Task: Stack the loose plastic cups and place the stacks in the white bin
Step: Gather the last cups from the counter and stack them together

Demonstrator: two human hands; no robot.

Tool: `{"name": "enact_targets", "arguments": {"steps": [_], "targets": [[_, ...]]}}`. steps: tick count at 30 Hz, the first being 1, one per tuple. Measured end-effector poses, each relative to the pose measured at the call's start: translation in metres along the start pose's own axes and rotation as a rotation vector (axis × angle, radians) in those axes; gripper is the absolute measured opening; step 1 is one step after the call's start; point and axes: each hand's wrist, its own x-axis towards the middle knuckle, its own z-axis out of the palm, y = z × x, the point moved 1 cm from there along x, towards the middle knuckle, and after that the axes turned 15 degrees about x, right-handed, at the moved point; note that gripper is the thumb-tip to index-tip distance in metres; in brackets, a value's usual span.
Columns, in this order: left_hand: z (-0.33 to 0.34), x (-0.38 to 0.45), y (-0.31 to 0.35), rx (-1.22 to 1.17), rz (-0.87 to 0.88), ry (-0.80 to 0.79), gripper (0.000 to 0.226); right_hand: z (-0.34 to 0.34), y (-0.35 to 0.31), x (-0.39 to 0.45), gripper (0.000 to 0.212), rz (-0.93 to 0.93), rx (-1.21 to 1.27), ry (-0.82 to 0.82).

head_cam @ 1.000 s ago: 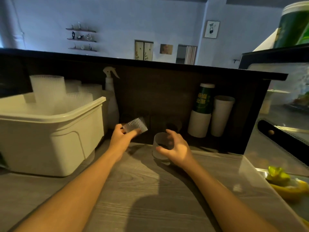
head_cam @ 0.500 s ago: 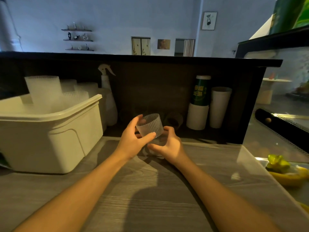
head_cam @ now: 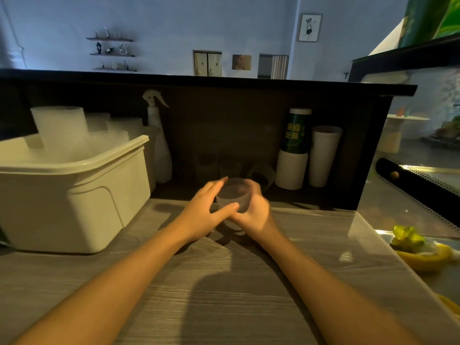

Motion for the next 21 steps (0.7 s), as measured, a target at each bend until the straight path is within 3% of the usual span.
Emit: {"name": "enact_targets", "arguments": {"steps": [3,7,12,14,21], "targets": [[0.006,-0.003,-0.006,0.182,0.029,-0.153,0.087,-0.007,0.000,-0.003,0.120,0.038,-0.016,-0.022],[0.007,-0.004,0.001,0.297,0.037,-0.224,0.089,-0.014,0.000,-0.007,0.104,-0.024,-0.075,-0.047],[0.002,0.008,0.010,-0.082,-0.145,-0.106,0.076,-0.044,-0.001,-0.002,0.095,-0.041,-0.103,0.069],[0.002,0.017,0.011,-0.096,-0.210,-0.032,0.063,-0.062,0.003,0.003,0.096,0.018,-0.092,0.147],[0.027,0.074,0.020,-0.132,-0.413,-0.010,0.040,-0.095,0.029,0.013,0.100,0.182,-0.012,0.344]]}}
